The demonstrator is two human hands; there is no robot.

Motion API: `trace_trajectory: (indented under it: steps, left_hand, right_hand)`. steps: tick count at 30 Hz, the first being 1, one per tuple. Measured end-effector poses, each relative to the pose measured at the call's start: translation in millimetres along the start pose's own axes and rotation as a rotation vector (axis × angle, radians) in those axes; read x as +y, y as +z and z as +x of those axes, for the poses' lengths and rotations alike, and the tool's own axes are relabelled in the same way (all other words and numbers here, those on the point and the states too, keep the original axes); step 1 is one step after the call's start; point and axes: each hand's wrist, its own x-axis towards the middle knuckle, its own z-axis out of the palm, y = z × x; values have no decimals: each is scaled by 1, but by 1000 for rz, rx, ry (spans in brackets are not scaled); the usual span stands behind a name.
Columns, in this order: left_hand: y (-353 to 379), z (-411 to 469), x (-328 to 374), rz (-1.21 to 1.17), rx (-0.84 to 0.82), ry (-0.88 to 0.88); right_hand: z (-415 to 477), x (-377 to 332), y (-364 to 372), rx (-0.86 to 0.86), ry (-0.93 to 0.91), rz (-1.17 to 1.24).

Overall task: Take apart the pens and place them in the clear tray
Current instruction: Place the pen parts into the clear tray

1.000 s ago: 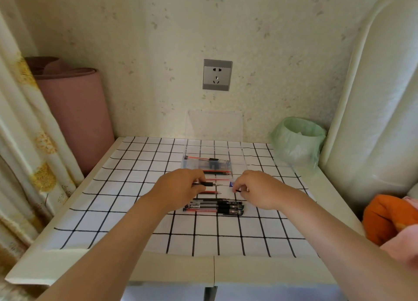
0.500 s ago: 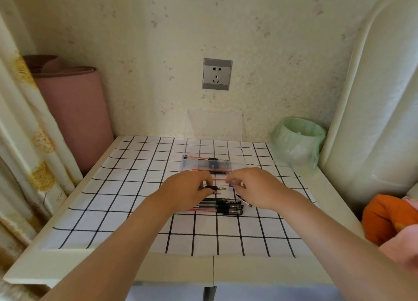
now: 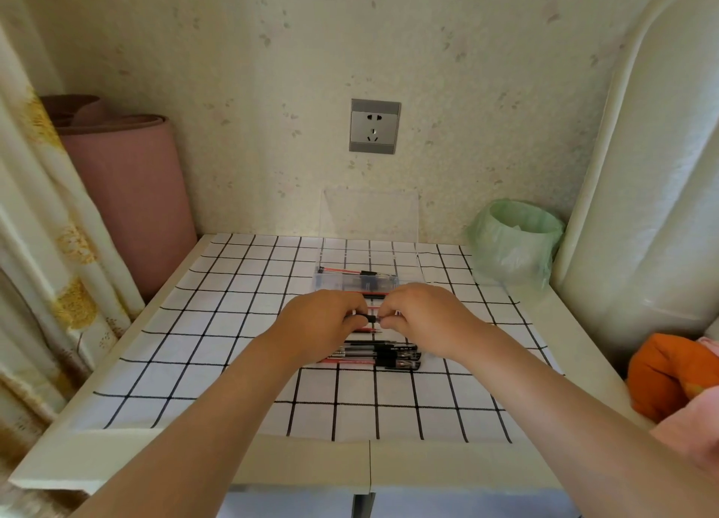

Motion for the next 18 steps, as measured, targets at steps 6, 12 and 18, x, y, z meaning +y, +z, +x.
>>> trace_trajectory:
  steps: [6,12,18]
  left_hand:
    - [1,1,-3,2,-11,-3]
    - [0,2,-5,-3,-53,-27]
    - [-2,3,-1,-49,-75,-34]
  right_hand:
    - [0,-3,2,84,18,37]
    - [2,-4,3,47,8,15]
    - [2,-4,1,90,49,50]
